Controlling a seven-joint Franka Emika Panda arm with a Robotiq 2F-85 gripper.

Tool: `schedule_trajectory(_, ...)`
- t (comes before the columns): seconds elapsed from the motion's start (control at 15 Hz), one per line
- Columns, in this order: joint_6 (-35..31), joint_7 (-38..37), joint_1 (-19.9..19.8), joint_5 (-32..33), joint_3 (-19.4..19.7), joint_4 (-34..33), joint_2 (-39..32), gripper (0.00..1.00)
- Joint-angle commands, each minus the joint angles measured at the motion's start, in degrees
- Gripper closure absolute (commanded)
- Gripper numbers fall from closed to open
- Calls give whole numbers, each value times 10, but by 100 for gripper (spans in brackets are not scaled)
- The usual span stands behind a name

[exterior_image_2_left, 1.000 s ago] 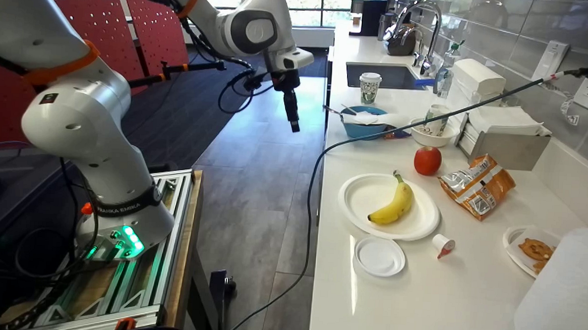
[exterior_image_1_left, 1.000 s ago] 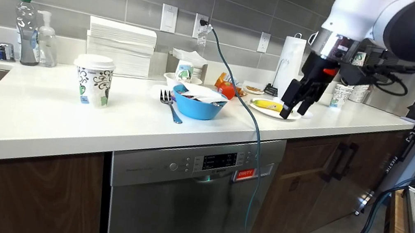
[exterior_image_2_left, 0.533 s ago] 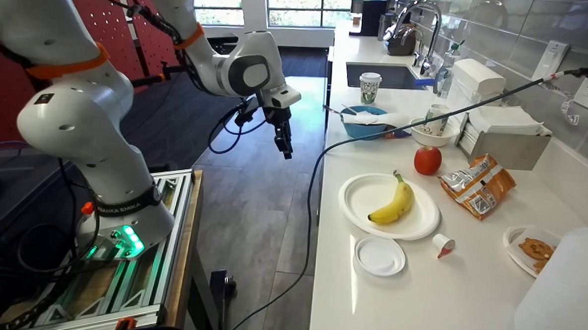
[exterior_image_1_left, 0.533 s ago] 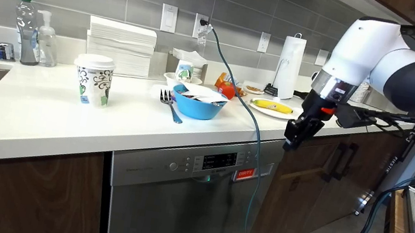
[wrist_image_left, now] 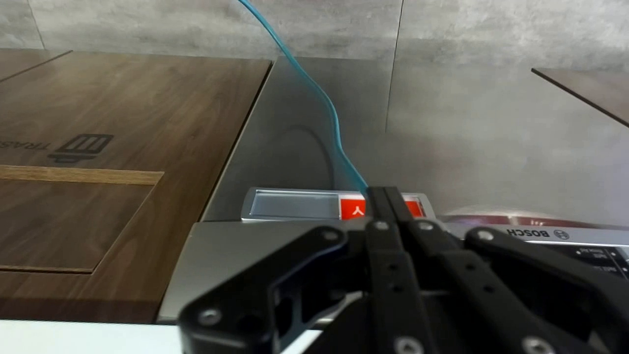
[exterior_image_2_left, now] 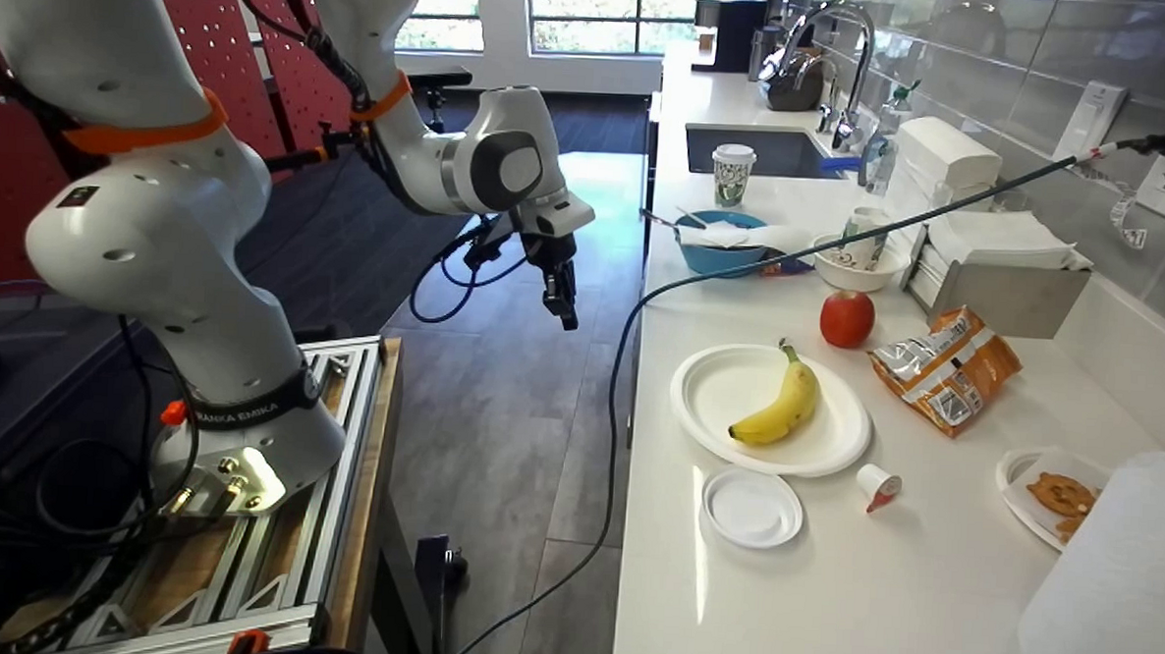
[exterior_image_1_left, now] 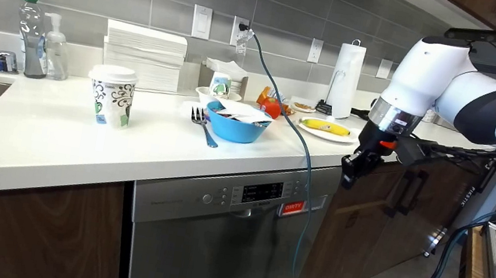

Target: Press a button on the dishwasher.

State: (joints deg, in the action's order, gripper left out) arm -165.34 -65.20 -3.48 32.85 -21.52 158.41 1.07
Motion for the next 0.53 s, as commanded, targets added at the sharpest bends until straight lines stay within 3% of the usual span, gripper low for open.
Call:
schedule_trajectory(0.0, -12, -7, -4, 14, 2, -8, -17, 99)
schedule_trajectory(0.47, -93, -97, -29, 207, 49, -37, -68, 100)
